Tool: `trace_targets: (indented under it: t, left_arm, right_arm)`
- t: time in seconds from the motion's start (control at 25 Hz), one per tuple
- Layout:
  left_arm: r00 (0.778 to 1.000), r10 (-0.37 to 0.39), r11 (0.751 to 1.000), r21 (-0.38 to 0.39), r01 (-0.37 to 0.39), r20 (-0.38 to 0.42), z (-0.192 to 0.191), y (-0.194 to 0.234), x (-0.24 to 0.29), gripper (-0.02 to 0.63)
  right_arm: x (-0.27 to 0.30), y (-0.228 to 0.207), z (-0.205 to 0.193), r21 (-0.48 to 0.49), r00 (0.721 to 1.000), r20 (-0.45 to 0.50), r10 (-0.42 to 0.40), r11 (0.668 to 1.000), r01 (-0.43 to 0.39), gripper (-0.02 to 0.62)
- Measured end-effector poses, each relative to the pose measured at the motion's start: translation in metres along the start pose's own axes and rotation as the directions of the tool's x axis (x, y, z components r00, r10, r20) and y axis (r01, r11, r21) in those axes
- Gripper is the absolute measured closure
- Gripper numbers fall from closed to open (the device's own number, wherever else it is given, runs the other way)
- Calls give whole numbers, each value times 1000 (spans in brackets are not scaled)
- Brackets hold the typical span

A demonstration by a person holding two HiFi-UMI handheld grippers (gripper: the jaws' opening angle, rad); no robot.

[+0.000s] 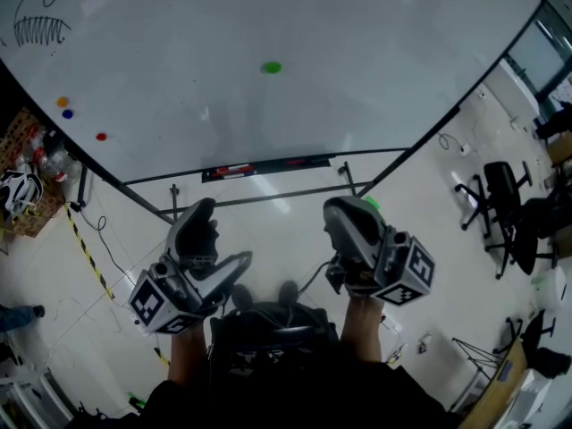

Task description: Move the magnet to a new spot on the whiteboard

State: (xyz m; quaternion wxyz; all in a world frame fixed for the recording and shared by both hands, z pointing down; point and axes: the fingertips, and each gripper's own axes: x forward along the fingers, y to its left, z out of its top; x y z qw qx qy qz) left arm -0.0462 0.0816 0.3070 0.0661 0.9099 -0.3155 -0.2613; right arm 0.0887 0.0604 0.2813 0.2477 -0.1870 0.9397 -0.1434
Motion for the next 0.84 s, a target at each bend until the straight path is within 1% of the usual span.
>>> trace_targets:
  t: [0.44,0.84]
  left_arm:
    - [999,43,999,21,-43,-3,-1,-6,-2,224]
    - [999,43,999,26,-43,-18,-9,-13,5,224]
  right_arm:
    - [-4,4,0,13,1000,0,29,999,-29,577]
    - [-10,1,1,14,999,-6,34,999,-34,577]
